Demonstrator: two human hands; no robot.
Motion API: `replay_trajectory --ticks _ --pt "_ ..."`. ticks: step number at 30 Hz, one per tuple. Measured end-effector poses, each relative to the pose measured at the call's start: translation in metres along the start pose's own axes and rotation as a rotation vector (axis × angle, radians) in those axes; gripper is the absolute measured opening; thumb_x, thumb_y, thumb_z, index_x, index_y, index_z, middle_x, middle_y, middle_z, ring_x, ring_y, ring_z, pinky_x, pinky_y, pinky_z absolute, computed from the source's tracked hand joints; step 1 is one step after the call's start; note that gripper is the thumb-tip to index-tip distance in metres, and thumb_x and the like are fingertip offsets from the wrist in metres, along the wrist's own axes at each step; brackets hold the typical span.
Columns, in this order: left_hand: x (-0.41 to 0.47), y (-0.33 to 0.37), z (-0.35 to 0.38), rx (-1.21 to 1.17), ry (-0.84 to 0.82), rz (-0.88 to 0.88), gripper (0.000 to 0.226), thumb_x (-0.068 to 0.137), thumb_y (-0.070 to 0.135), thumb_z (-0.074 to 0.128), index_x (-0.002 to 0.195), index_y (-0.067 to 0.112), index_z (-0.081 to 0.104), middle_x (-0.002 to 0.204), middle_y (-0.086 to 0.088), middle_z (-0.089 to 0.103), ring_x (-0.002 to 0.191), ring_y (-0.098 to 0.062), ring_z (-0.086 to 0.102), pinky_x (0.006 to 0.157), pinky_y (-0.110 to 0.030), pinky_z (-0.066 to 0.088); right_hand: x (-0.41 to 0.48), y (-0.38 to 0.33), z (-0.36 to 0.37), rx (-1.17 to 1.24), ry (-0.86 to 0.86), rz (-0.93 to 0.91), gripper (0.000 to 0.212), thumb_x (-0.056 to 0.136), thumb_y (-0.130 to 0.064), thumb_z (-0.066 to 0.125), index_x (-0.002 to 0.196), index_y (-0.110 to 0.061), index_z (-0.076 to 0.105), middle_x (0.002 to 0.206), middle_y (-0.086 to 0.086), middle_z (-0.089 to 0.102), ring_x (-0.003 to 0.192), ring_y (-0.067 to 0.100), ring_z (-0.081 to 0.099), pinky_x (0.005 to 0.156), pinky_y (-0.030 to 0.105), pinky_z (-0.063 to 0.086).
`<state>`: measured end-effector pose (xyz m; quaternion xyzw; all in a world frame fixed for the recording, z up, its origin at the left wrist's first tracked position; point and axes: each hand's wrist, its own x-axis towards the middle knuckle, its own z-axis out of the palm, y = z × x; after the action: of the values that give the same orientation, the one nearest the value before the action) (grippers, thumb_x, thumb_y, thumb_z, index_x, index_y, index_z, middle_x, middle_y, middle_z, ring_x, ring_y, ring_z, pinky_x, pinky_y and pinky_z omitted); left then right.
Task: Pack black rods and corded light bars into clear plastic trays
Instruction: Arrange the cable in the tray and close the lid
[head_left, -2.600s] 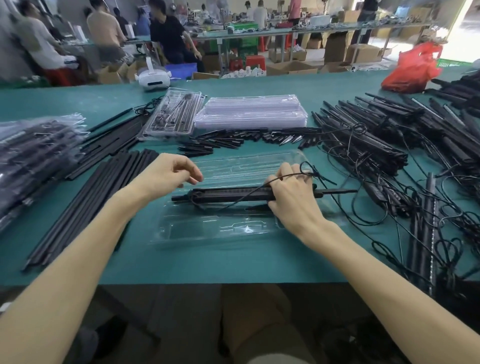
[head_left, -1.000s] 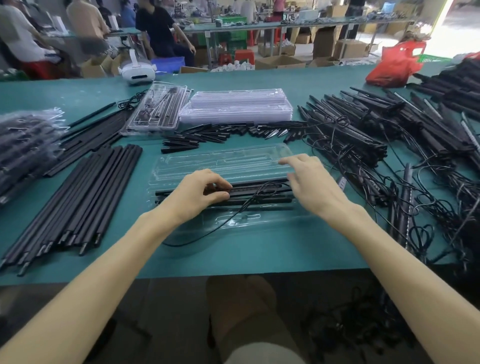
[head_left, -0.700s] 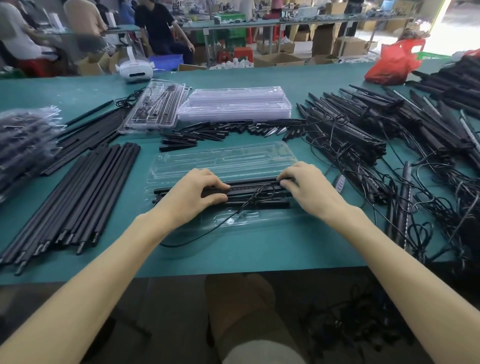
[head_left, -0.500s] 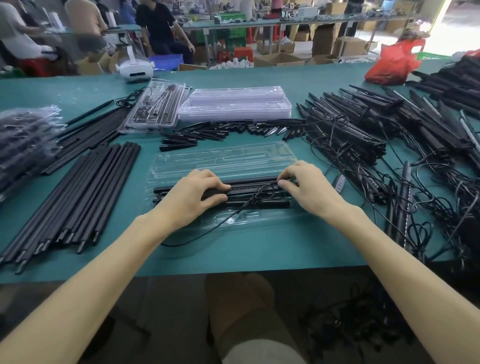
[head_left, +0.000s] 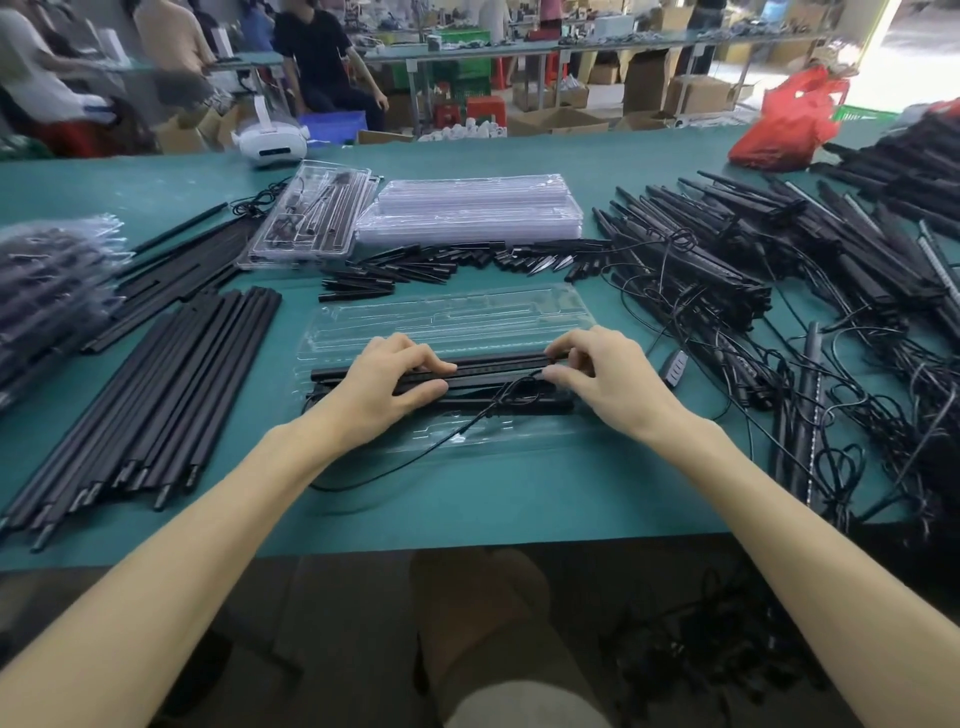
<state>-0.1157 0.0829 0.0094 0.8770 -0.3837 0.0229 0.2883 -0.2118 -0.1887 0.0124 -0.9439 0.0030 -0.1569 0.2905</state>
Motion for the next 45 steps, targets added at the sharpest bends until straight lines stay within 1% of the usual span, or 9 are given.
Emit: replay_trajectory --ticks 5,9,15,20,23,28,34,37,45 --pt "0.003 -0.005 -0.002 -0.012 -0.008 0.000 0.023 0.094 0.033 0.067 0.117 0.030 0.070 0.105 0.006 0.054 0.111 -0.019 0.043 0.098 -0.025 0.032 -0.006 0.003 0.000 -0.058 -0.018 0.001 0.020 0.092 -0.034 0.071 0.112 -0.030 0.071 0.095 -0.006 0.051 0.103 0.018 0.048 0.100 0.040 0.036" --pt "0.001 -0.006 -0.001 -0.016 -0.004 0.023 0.020 0.093 0.032 0.068 0.113 0.028 0.072 0.107 0.009 0.057 0.109 -0.019 0.044 0.100 -0.030 0.035 -0.011 -0.004 0.005 -0.095 0.010 -0.087 0.026 0.092 -0.037 0.070 0.118 -0.035 0.070 0.107 -0.008 0.052 0.110 0.013 0.039 0.097 0.030 0.022" --pt "-0.001 -0.004 0.000 -0.028 0.038 0.028 0.019 0.093 0.031 0.068 0.111 0.026 0.074 0.105 0.012 0.059 0.107 -0.017 0.045 0.100 -0.030 0.037 -0.009 -0.021 0.019 -0.097 0.000 -0.169 0.020 0.093 -0.033 0.069 0.112 -0.028 0.068 0.108 -0.013 0.051 0.112 0.015 0.040 0.093 0.025 0.017" --pt "0.000 -0.002 0.000 -0.068 0.070 0.025 0.015 0.091 0.030 0.070 0.104 0.024 0.078 0.103 0.006 0.061 0.107 -0.021 0.049 0.099 -0.030 0.037 -0.008 -0.027 0.011 -0.027 0.045 -0.224 0.006 0.092 -0.019 0.071 0.092 -0.019 0.066 0.094 -0.008 0.064 0.098 0.018 0.055 0.096 0.034 0.033" --pt "-0.002 -0.002 0.001 -0.069 0.110 0.033 0.015 0.091 0.028 0.072 0.102 0.023 0.078 0.099 0.008 0.060 0.102 -0.021 0.047 0.096 -0.025 0.035 -0.014 -0.024 -0.005 0.012 0.131 -0.249 0.006 0.091 -0.010 0.070 0.091 -0.014 0.066 0.087 -0.004 0.067 0.086 0.018 0.060 0.085 0.039 0.049" --pt "0.000 0.004 0.002 0.265 0.169 0.230 0.008 0.090 0.018 0.074 0.095 0.012 0.075 0.091 0.001 0.060 0.086 -0.019 0.046 0.083 -0.045 0.042 -0.034 -0.012 -0.028 0.078 0.144 -0.222 0.011 0.090 -0.008 0.068 0.091 -0.018 0.063 0.081 -0.009 0.064 0.075 0.012 0.061 0.073 0.032 0.052" --pt "0.004 0.015 0.000 0.346 0.065 0.196 0.008 0.099 0.020 0.062 0.102 0.013 0.065 0.104 0.003 0.063 0.099 -0.022 0.056 0.079 -0.045 0.052 -0.046 -0.004 -0.022 0.085 -0.094 -0.107 0.005 0.092 -0.020 0.072 0.095 -0.022 0.069 0.082 -0.010 0.068 0.078 0.008 0.063 0.073 0.025 0.050" --pt "0.004 0.016 -0.001 0.299 0.044 0.129 0.009 0.100 0.024 0.059 0.104 0.016 0.063 0.106 0.006 0.062 0.103 -0.018 0.053 0.081 -0.045 0.051 -0.044 -0.005 -0.021 0.119 -0.082 -0.082 0.009 0.095 -0.030 0.067 0.093 -0.022 0.070 0.083 -0.012 0.068 0.080 0.005 0.063 0.072 0.019 0.046" --pt "0.011 0.008 0.003 0.067 0.032 0.032 0.008 0.093 0.020 0.071 0.092 0.013 0.069 0.095 0.000 0.052 0.097 -0.019 0.047 0.089 -0.033 0.043 -0.023 -0.004 -0.021 -0.092 0.095 -0.006 0.019 0.100 -0.011 0.056 0.117 -0.014 0.066 0.106 -0.002 0.058 0.107 0.017 0.051 0.094 0.029 0.043"
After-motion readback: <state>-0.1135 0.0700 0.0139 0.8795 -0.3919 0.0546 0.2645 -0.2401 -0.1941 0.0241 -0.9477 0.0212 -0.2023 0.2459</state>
